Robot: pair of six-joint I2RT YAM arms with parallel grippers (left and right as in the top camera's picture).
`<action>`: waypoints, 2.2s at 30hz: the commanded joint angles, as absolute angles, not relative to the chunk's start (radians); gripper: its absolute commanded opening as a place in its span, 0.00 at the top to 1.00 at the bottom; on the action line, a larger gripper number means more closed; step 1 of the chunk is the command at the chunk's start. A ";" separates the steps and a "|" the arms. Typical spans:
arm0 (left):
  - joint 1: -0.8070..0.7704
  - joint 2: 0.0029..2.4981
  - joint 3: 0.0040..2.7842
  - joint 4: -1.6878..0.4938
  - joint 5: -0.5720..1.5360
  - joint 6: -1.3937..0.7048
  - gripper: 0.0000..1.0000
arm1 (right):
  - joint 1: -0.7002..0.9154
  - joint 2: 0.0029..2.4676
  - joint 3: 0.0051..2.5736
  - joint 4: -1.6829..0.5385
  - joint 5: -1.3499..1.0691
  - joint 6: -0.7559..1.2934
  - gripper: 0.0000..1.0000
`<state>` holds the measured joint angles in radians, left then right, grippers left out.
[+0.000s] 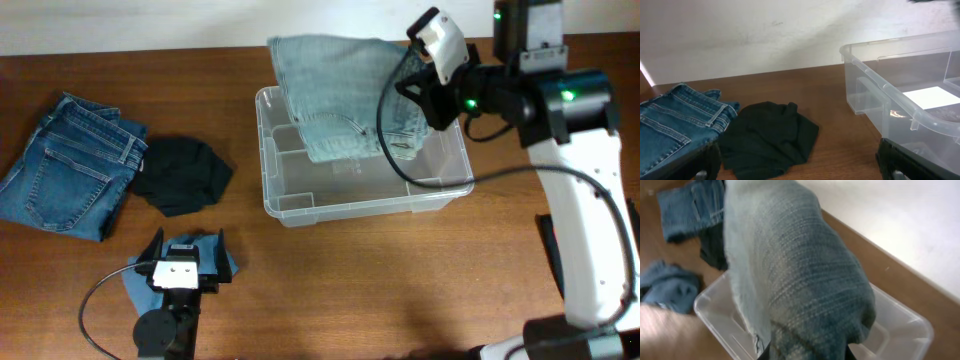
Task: Pack container
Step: 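Lift the jeans and carry them over the clear container, then lower the jeans into the container and open the right gripper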
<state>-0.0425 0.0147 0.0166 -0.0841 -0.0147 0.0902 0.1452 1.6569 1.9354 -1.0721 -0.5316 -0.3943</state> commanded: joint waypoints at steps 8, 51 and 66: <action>-0.036 0.006 0.009 -0.083 -0.022 0.107 0.00 | 0.152 1.848 1.966 -1.116 -0.595 -0.228 0.96; -0.036 0.006 0.009 -0.083 -0.022 0.107 0.01 | 0.163 2.085 1.921 -1.184 -0.226 -0.467 0.96; -0.036 0.006 0.009 -0.083 -0.022 0.107 0.00 | 0.163 2.085 1.921 -1.166 -0.105 -0.467 0.89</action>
